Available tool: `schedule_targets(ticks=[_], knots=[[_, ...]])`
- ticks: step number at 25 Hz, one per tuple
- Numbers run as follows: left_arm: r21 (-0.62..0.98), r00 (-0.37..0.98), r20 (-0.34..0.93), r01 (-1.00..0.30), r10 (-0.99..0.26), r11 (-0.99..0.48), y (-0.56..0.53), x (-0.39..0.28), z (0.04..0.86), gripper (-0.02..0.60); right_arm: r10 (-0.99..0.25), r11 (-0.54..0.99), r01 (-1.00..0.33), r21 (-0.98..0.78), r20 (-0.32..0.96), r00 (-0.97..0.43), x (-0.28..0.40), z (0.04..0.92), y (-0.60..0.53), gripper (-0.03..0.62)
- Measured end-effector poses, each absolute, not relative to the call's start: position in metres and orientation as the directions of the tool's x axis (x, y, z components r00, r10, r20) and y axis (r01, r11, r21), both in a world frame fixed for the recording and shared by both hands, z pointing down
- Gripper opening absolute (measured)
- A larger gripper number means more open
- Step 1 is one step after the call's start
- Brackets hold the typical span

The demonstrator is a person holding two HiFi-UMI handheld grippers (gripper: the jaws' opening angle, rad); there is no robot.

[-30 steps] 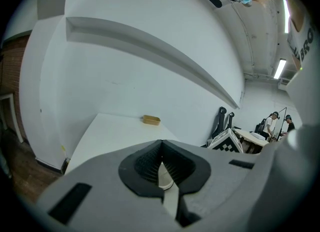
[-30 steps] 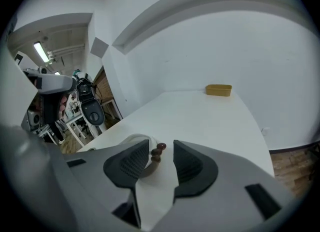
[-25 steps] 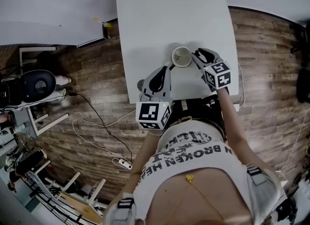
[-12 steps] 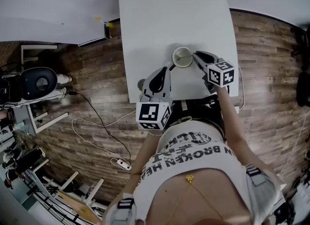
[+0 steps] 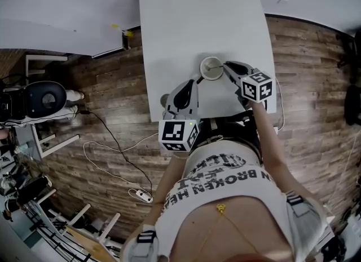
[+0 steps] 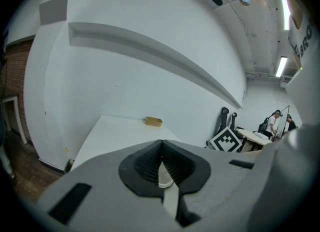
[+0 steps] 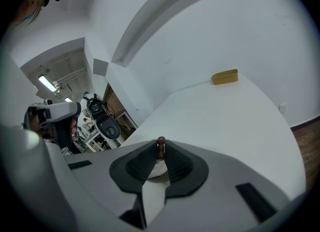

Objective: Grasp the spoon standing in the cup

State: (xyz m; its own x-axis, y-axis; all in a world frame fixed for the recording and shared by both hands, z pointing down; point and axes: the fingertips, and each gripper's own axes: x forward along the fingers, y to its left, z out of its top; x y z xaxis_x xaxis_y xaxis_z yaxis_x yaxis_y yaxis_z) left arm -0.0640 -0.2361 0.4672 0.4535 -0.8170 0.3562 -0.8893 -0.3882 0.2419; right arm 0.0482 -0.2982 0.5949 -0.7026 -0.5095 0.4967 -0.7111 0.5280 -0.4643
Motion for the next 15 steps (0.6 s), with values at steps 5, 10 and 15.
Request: schedule_targets(ticks=[5, 10, 15], knots=[[0.245, 0.451, 0.35, -0.89, -0.821, -0.385, -0.234, -0.064, 0.465, -0.002, -0.506, 0.571, -0.705, -0.421, 0.496, -0.706, 0.047, 0.582, -0.297, 0.041], [0.244, 0.454, 0.337, -0.888, -0.825, -0.389, -0.234, -0.067, 0.462, -0.002, -0.492, 0.646, -0.686, -0.336, 0.504, -0.71, 0.039, 0.565, -0.295, 0.041], [0.242, 0.457, 0.323, -0.886, -0.828, -0.395, -0.234, -0.066, 0.456, -0.002, -0.49, 0.694, -0.666, -0.272, 0.5, -0.714, 0.034, 0.543, -0.289, 0.041]])
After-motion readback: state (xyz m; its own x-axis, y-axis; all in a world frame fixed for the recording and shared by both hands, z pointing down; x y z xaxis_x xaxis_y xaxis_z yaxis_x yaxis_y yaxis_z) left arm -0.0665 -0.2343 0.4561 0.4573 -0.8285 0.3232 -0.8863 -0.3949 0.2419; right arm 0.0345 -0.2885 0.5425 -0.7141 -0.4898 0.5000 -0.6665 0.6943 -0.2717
